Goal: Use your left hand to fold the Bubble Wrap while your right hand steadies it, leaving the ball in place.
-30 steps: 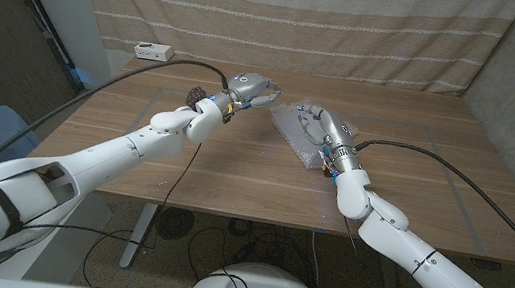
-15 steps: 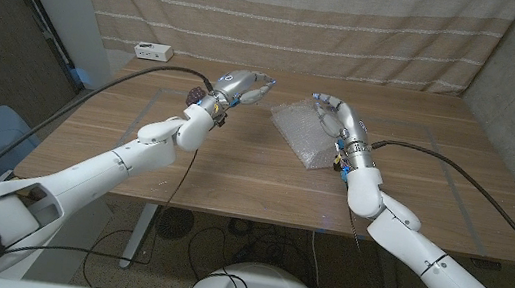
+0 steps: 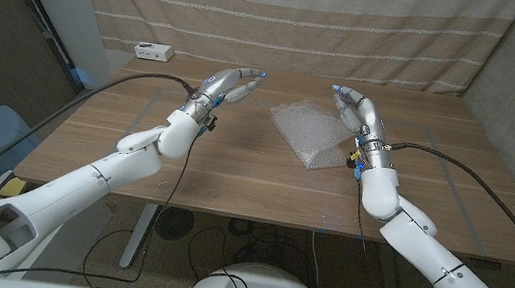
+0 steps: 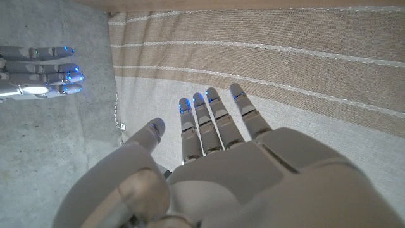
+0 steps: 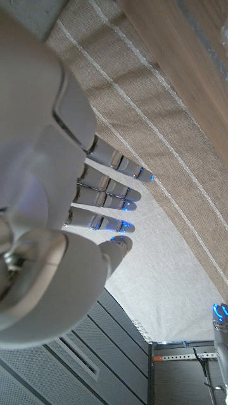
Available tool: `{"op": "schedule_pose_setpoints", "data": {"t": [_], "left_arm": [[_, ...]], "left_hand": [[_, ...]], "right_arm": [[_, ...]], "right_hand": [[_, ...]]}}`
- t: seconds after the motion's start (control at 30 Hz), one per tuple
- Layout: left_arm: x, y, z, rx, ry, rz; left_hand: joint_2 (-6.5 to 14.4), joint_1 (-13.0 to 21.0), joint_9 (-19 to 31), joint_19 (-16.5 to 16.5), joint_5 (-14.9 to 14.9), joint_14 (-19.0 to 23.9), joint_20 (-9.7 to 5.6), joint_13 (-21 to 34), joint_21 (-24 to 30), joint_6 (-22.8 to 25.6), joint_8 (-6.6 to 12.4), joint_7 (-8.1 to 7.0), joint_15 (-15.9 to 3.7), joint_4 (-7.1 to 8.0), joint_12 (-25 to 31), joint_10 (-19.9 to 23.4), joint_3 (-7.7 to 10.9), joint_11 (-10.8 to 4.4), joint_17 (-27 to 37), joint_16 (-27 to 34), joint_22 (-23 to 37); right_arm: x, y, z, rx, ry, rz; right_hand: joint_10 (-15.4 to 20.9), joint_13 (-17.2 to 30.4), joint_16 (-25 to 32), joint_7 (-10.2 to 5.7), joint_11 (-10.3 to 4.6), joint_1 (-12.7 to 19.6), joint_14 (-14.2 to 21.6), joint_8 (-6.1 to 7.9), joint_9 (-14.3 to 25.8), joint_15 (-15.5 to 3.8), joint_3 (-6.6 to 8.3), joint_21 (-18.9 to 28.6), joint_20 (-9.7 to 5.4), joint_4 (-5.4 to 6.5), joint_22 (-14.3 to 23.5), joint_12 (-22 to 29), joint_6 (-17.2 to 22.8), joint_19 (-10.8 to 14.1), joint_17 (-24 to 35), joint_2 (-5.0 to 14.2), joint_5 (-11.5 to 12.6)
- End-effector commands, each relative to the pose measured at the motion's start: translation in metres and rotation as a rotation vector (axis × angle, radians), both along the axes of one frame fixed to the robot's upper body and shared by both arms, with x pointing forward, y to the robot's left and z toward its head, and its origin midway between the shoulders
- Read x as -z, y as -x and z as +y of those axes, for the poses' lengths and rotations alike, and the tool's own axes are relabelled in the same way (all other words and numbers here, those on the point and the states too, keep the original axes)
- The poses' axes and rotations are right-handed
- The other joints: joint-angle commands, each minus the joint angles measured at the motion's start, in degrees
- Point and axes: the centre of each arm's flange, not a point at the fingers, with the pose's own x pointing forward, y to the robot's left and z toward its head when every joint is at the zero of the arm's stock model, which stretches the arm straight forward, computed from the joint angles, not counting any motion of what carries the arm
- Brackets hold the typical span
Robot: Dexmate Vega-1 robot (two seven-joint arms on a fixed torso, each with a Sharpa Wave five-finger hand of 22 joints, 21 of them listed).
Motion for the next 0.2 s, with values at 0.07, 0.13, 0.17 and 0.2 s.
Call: {"op": "schedule_pose_setpoints", "data": {"t": [0.07,0.13,0.17,0.2], "left_arm": [[0.025,0.009,0.063,0.107,0.153,0.124],[0.029,0.005,0.070,0.100,0.177,0.145],[0.030,0.002,0.073,0.104,0.194,0.162],[0.032,0.000,0.075,0.117,0.212,0.175]], "left_hand": [[-0.38,-0.59,0.14,-0.39,-0.18,-0.54,0.29,0.20,-0.25,-1.36,-0.25,0.27,0.17,-0.26,-0.27,-0.76,0.03,0.25,0.16,-0.05,0.29],[-0.34,-0.74,0.14,-0.46,-0.17,-0.57,0.29,0.21,-0.28,-1.63,-0.22,0.36,0.25,-0.22,-0.29,-0.98,0.00,0.52,0.18,-0.01,0.30],[-0.32,-0.78,0.14,-0.48,-0.17,-0.58,0.31,0.21,-0.29,-1.76,-0.23,0.32,0.29,-0.20,-0.27,-1.00,0.00,0.61,0.18,0.00,0.30],[-0.27,-0.88,0.14,-0.55,-0.16,-0.64,0.35,0.22,-0.32,-1.95,-0.22,0.44,0.50,-0.16,-0.27,-1.10,-0.01,0.69,0.20,0.01,0.31]], "right_arm": [[-0.008,0.032,-0.045,0.091,-0.230,-0.027],[-0.004,0.044,-0.040,0.111,-0.266,-0.057],[-0.002,0.050,-0.036,0.109,-0.277,-0.074],[0.000,0.056,-0.031,0.114,-0.269,-0.091]], "right_hand": [[1.12,0.27,0.10,0.88,0.69,-0.48,0.72,0.21,0.19,-0.55,-0.23,-0.17,0.03,-0.54,0.00,0.54,0.77,-0.29,0.08,-0.33,-0.04],[1.50,0.27,0.18,1.08,0.89,-0.39,0.83,0.27,0.19,-0.36,-0.16,-0.19,0.04,-0.60,0.00,0.67,0.99,-0.34,0.12,-0.04,0.02],[1.70,0.26,0.22,1.21,1.00,-0.36,0.88,0.42,0.19,-0.33,-0.16,-0.19,0.06,-0.67,-0.01,0.73,1.42,-0.32,0.13,0.03,0.04],[1.93,0.26,0.24,1.29,0.95,-0.33,1.00,0.45,0.19,-0.34,-0.13,-0.19,0.03,-0.73,-0.01,0.81,1.52,-0.31,0.11,0.04,0.06]]}}
